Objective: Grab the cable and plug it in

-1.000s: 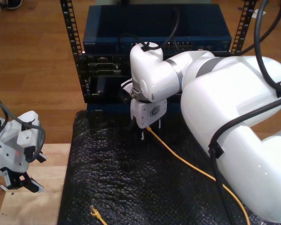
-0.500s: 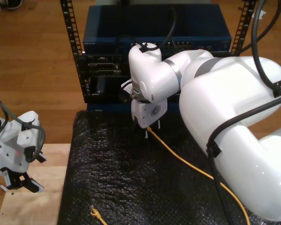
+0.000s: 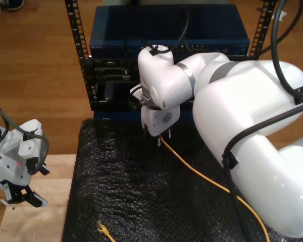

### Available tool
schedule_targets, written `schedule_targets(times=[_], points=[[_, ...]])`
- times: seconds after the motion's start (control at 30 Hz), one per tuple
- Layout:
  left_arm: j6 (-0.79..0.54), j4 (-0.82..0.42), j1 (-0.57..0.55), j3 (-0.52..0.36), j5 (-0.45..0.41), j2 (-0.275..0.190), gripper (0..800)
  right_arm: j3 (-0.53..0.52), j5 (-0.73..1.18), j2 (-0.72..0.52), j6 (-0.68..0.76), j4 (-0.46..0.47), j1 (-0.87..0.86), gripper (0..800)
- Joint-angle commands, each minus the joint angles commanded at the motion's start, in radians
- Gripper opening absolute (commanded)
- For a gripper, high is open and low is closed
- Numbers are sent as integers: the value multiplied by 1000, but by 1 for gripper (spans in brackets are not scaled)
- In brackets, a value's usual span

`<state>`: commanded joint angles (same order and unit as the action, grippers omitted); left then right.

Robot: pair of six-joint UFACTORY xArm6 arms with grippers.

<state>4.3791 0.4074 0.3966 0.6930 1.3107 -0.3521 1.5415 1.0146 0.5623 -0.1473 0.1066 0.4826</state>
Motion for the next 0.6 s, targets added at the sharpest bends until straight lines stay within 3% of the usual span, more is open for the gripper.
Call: schedule_targets(times=[0.27,0.6], points=[[0,0,0,0,2,0,800,2,0,3,0,0,2,260],[0,0,0,0,2,0,800,3,0,8,-2,11,2,136]])
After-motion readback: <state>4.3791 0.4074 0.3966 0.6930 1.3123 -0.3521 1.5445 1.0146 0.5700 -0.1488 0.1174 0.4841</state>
